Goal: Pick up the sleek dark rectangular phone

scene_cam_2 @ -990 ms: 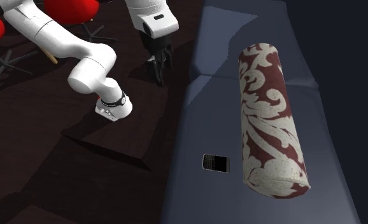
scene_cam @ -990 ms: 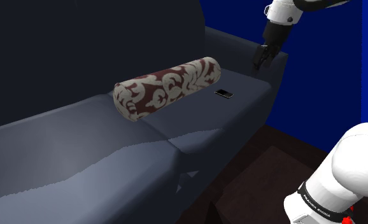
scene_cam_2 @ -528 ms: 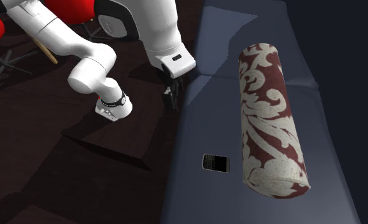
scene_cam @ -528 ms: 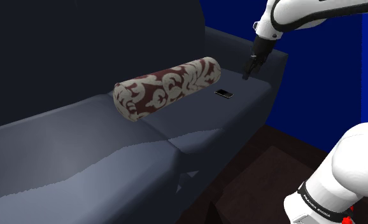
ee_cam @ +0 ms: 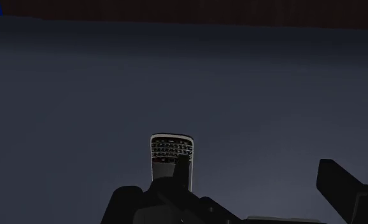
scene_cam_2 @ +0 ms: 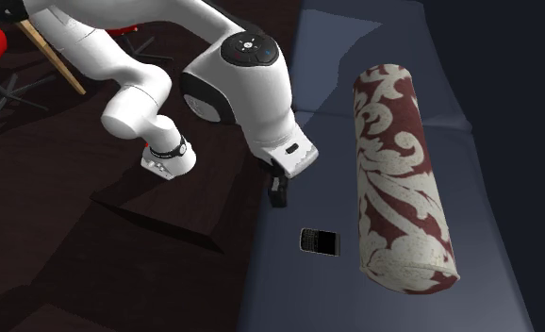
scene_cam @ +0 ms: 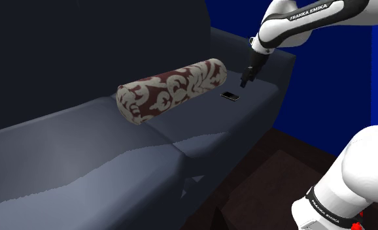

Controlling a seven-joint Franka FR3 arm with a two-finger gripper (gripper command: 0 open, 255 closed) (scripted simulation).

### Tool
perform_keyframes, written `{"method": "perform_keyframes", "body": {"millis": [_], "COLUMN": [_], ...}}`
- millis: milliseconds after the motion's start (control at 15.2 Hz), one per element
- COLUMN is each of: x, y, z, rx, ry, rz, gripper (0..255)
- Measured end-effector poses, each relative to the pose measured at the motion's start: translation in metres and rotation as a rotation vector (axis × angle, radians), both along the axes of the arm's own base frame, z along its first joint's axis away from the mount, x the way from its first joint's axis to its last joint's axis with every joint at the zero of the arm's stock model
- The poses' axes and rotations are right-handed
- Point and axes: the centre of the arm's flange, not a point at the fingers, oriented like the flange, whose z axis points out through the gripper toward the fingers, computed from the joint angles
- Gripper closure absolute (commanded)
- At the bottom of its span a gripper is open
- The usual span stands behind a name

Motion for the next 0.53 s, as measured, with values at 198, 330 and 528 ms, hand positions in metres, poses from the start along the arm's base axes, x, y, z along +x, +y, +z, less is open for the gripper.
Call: {"method": "perform_keyframes", "body": {"millis": [198, 330, 528], "x": [0.029, 0.042, 0.072], "y": [-0.021, -0.031, -0.046], "z": [-0.026, -0.04, -0.062], "rx": [0.01, 0.017, 0.027], "ry": [-0.007, -0.011, -0.018], "rz": [0.025, 0.042, 0.067], "gripper": [0, 0, 0]}}
